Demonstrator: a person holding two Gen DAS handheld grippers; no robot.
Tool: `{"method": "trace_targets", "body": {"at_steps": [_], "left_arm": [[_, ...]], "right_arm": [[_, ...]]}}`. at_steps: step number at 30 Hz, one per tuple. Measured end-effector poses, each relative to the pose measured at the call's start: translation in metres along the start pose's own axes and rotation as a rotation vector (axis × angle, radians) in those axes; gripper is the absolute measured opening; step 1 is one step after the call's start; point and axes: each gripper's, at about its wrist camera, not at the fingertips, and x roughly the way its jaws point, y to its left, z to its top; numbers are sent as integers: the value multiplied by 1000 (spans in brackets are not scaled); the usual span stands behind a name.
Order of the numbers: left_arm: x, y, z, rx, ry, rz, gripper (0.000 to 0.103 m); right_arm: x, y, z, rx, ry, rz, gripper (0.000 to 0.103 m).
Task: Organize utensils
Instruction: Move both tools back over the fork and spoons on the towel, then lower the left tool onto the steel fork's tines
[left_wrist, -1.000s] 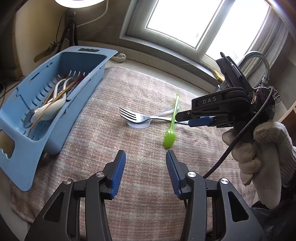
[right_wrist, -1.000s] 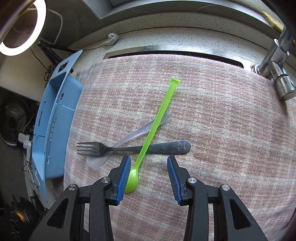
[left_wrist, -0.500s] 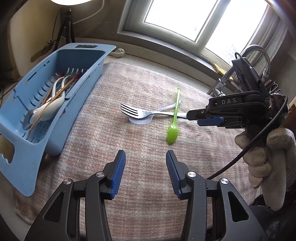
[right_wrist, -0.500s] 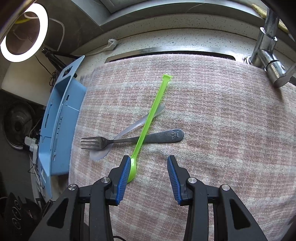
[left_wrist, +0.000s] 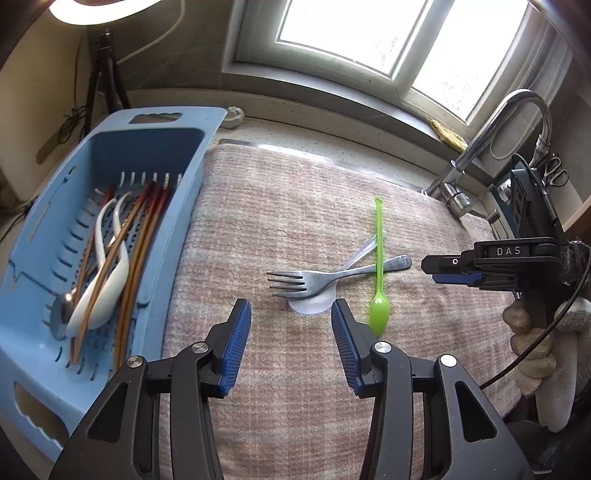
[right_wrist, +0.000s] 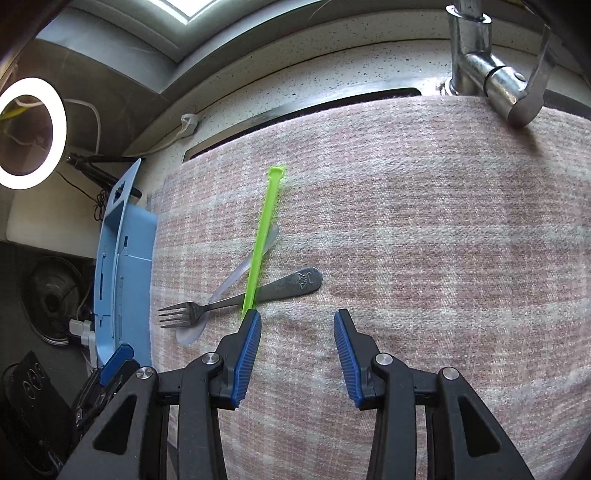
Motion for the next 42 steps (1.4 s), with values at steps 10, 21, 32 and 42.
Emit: {"method": "trace_targets", "body": {"at_steps": [10, 21, 32, 42], "left_arm": [[62, -40, 41, 212, 131, -36, 44], [83, -26, 50, 198, 186, -24, 44], [89, -16, 46, 139, 222, -5, 44], [76, -22, 30, 107, 171, -19, 44]], "right_arm": [[2, -3, -1, 55, -18, 58, 37], [8, 19, 20, 52, -12, 141, 37], [44, 38, 35, 31, 67, 104, 37], [43, 40, 36, -35, 72, -4, 37]]}}
